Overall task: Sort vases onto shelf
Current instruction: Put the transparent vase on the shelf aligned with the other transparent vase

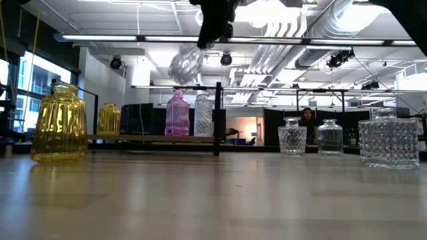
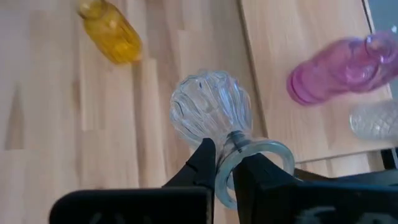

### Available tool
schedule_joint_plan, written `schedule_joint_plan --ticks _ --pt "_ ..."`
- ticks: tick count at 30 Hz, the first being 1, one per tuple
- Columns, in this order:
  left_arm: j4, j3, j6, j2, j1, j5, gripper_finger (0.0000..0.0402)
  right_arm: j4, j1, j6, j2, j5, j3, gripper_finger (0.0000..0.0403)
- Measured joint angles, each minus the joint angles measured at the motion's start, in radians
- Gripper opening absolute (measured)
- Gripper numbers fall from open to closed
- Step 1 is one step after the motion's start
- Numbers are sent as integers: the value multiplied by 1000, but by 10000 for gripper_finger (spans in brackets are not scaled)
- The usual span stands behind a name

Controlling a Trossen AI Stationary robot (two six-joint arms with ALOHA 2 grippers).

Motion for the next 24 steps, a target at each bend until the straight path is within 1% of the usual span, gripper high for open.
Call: schedule_joint_plan --ticks 3,5,11,18,22,24 --pt "7 -12 -6 0 0 -12 87 -16 -5 -38 16 42 -8 5" --pt "9 -32 -25 0 0 -23 87 5 -10 -79 23 66 -9 5" --pt "34 -149 -43 8 0 -21 87 73 -31 -150 24 59 -8 6" --pt "221 -287 -36 54 0 -56 87 110 -77 -219 24 60 -16 6" --pt "321 -315 -37 121 11 -135 87 142 -101 -245 24 19 -56 6" --pt "369 -318 -37 163 28 -151 87 174 -107 -260 24 5 -86 6"
